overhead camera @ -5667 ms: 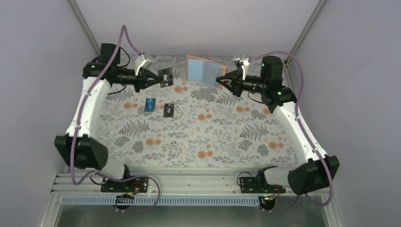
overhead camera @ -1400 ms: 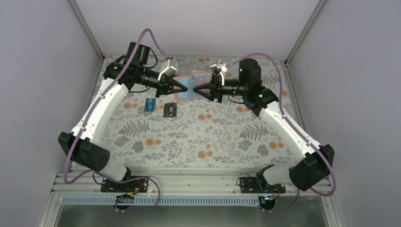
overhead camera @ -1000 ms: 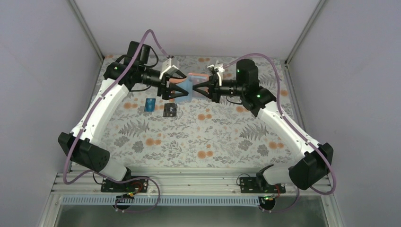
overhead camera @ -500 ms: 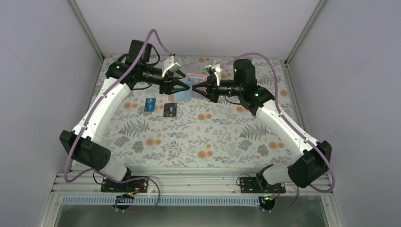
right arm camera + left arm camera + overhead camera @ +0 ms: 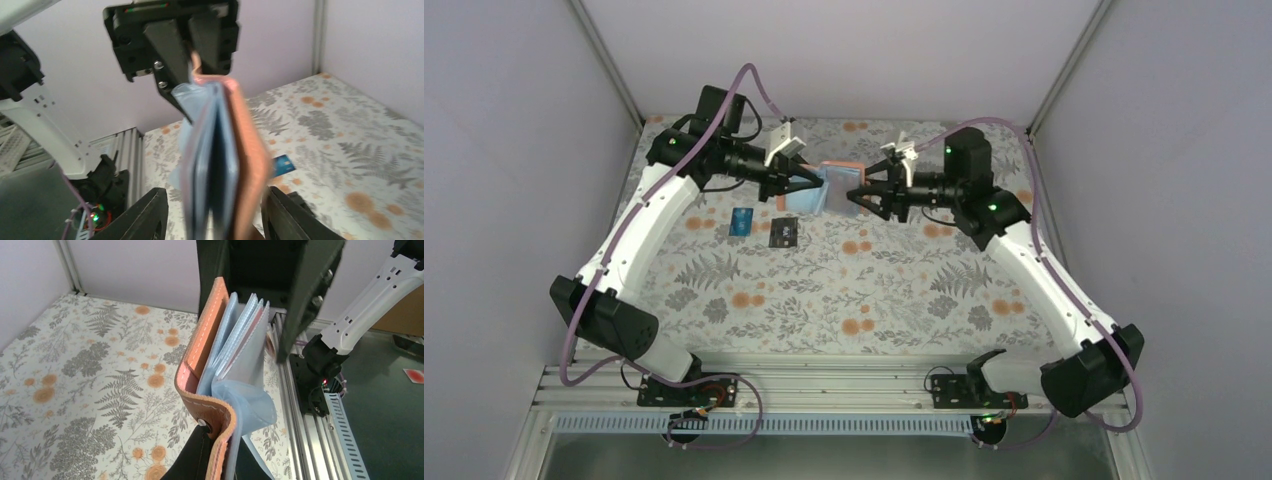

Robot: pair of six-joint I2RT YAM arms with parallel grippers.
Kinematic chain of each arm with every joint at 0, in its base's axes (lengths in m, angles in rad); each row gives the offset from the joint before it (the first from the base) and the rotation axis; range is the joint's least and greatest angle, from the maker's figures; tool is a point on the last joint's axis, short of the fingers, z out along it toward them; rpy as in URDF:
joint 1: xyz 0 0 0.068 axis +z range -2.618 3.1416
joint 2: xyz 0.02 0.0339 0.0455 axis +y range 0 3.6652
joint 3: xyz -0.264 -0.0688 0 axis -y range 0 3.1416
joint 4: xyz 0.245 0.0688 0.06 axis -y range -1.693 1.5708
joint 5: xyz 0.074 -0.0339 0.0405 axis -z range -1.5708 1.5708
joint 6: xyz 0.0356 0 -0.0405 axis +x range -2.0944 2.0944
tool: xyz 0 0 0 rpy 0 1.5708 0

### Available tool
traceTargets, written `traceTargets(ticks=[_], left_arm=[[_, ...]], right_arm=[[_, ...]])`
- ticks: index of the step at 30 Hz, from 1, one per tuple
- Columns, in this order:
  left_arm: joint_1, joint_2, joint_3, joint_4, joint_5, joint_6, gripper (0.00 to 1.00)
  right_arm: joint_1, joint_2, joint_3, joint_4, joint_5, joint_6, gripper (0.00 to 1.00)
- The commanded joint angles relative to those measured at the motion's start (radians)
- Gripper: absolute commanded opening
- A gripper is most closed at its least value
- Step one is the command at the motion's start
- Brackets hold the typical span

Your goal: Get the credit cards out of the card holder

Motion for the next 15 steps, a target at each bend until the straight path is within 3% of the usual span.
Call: traceTargets(ticks=[1, 15], left_arm=[[0.008, -0.005, 0.019, -0.053, 0.046, 0.059, 0.02], [0.007, 0.002, 0.025, -0.064, 0.073, 0.066, 0.02]], right_arm=[[-0.058, -0.036, -0.011, -0.020, -0.009, -0.024, 0.49], [-0.067, -0.003, -0.026, 0.056, -0.025, 0.054, 0.45]])
